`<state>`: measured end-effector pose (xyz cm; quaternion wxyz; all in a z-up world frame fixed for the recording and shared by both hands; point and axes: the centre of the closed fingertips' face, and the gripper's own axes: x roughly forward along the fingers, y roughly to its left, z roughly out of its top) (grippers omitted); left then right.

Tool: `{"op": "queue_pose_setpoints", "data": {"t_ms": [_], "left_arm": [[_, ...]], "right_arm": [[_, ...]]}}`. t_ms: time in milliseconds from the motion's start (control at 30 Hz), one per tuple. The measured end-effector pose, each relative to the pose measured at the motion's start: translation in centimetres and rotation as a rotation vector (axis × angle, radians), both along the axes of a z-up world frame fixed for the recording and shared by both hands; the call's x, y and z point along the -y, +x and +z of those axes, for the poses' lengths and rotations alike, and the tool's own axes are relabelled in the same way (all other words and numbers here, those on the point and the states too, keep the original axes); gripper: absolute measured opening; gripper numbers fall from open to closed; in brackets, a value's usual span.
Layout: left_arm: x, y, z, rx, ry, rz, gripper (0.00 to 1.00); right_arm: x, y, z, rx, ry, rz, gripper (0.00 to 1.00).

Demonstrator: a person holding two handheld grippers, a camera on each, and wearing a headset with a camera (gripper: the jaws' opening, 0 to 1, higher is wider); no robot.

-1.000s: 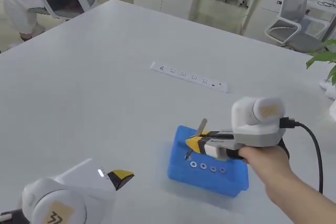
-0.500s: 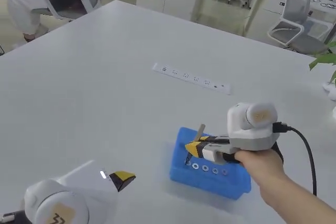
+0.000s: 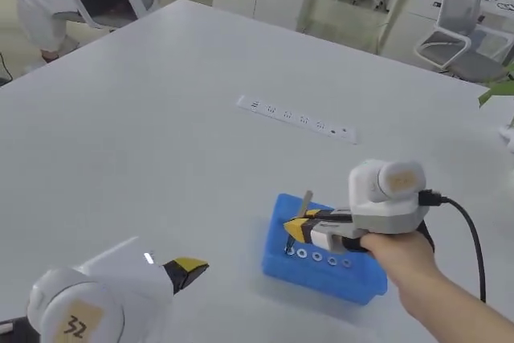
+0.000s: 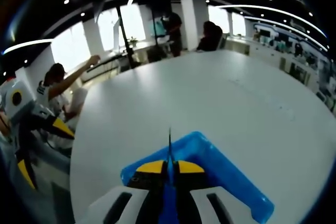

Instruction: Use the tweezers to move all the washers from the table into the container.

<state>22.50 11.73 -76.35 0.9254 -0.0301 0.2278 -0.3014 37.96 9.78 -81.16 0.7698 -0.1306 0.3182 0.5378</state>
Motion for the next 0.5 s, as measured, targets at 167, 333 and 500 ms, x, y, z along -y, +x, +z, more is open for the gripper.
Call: {"op": "queue_pose_setpoints", "data": {"t_ms": [167,333,500], "left_arm": [[-0.5,0.2,0.8,-0.01,-0.082,0.028,0.65],[0.1,0.0,1.1,-0.011,-0.065,-0.007,0.63],[0.5,-0.1,1.8,-0.017,-0.097,-0.053,0.55]], "right_arm": [[0.2,-0.4,1.1,0.043,0.004,0.026,0.04],[0.3,-1.4,3.2,0.094,0.026,0.065,0.04],[0.9,-3.1,5.2,0.11,0.073,0.112,0.04]]}}
